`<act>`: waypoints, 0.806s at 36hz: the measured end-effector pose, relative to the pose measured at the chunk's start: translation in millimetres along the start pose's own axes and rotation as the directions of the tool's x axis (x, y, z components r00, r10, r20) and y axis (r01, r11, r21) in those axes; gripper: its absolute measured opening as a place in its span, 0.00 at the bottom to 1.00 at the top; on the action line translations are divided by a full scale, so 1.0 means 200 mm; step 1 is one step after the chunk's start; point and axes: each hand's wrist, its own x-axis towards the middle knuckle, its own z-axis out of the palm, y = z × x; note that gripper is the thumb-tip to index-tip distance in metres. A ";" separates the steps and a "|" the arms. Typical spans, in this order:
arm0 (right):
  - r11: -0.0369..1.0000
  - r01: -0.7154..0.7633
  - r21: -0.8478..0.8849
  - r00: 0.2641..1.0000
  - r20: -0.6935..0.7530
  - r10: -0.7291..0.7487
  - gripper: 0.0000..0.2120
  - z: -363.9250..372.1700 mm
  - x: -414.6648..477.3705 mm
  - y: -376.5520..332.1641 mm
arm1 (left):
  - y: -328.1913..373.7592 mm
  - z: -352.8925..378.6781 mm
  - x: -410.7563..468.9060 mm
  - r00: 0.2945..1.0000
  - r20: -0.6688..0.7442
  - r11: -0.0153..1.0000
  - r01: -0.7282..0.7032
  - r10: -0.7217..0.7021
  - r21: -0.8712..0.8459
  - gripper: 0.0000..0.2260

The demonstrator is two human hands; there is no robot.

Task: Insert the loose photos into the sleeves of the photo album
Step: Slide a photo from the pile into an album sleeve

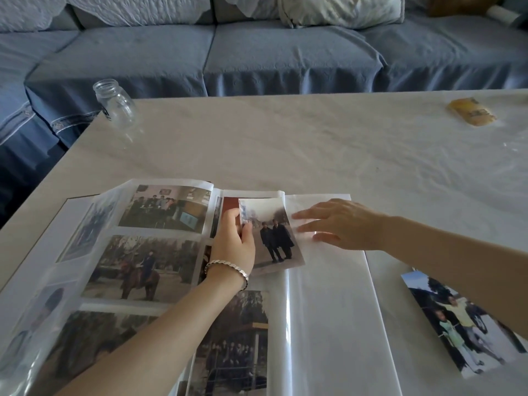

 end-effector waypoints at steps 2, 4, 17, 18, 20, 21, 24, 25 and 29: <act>0.999 0.033 -0.012 0.999 0.008 -0.033 0.13 -0.01 0.02 0.01 | 0.00 0.00 0.00 1.000 -0.004 1.000 -0.002 0.002 0.006 0.12; 0.998 0.058 -0.038 0.998 0.007 -0.058 0.11 -0.02 0.04 0.02 | 0.00 0.00 0.00 1.000 0.005 1.000 0.010 -0.010 0.000 0.12; 0.976 0.142 -0.168 0.989 -0.023 -0.148 0.15 -0.03 0.17 0.02 | 0.07 0.01 0.05 0.997 0.048 0.996 0.048 -0.052 0.072 0.07; 0.978 0.128 -0.164 0.990 -0.041 -0.136 0.14 -0.03 0.16 0.02 | 0.08 0.01 0.05 0.999 0.041 0.996 0.026 -0.029 0.082 0.07; 0.984 0.104 -0.143 0.987 -0.106 -0.120 0.12 -0.05 0.15 0.01 | 0.12 0.01 0.06 0.999 0.020 0.992 -0.038 0.036 0.118 0.07; 0.986 0.094 -0.140 0.985 -0.128 -0.113 0.12 -0.05 0.15 0.01 | 0.13 0.01 0.06 0.997 0.007 0.988 -0.072 0.071 0.138 0.08; 0.983 0.066 -0.174 0.986 -0.143 -0.091 0.11 -0.07 0.13 -0.01 | 0.17 0.01 0.09 0.991 -0.031 0.979 -0.123 0.130 0.162 0.10; 0.981 0.063 -0.183 0.985 -0.149 -0.091 0.11 -0.07 0.13 -0.01 | 0.18 0.01 0.09 0.990 -0.034 0.976 -0.130 0.138 0.172 0.11; 0.985 0.074 -0.155 0.979 -0.177 -0.102 0.10 -0.05 0.12 -0.01 | 0.19 0.00 0.09 0.981 -0.059 0.967 -0.172 0.185 0.186 0.11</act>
